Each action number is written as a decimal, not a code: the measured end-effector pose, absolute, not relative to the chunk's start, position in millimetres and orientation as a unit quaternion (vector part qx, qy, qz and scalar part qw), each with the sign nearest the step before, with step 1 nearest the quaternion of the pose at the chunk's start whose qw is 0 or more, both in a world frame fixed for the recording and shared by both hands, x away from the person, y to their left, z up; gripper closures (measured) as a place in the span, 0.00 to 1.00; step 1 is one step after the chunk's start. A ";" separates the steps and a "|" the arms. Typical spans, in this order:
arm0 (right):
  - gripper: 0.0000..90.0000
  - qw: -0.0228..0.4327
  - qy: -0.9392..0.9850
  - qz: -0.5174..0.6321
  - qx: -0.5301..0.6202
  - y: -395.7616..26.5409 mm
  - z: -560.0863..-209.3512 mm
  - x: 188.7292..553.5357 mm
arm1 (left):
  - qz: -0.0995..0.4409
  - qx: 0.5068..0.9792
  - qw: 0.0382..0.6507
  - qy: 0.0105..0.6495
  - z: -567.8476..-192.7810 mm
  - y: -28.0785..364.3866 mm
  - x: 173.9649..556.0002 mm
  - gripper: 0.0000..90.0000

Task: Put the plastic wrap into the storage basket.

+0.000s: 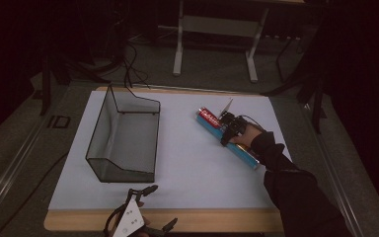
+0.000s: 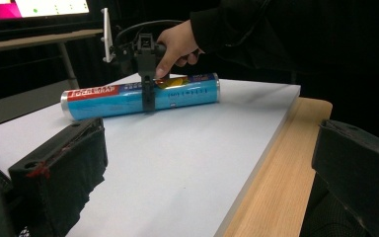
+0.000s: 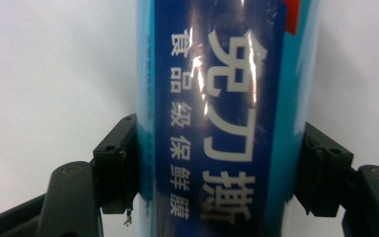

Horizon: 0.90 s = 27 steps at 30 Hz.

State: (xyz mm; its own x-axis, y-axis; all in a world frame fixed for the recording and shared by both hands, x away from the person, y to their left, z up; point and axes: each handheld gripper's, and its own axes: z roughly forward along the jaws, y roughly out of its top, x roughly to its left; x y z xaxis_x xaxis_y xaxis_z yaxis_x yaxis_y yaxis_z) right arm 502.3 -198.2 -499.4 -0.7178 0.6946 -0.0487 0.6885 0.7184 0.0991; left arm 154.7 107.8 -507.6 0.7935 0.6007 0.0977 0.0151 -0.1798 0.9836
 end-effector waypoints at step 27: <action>0.35 0.046 0.902 0.134 0.407 -198.8 -464.6 498.0 | 0.245 0.729 0.602 0.212 -507.8 107.3 155.8 0.01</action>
State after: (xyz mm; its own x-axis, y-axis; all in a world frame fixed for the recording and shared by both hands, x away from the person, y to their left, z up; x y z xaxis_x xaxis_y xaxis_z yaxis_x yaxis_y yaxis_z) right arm 498.0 -198.8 -464.6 -0.6641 0.7472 0.0258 0.7223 0.6324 0.2800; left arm 155.8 107.3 -507.8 0.7895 0.6052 0.1019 0.0142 -0.1840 0.9828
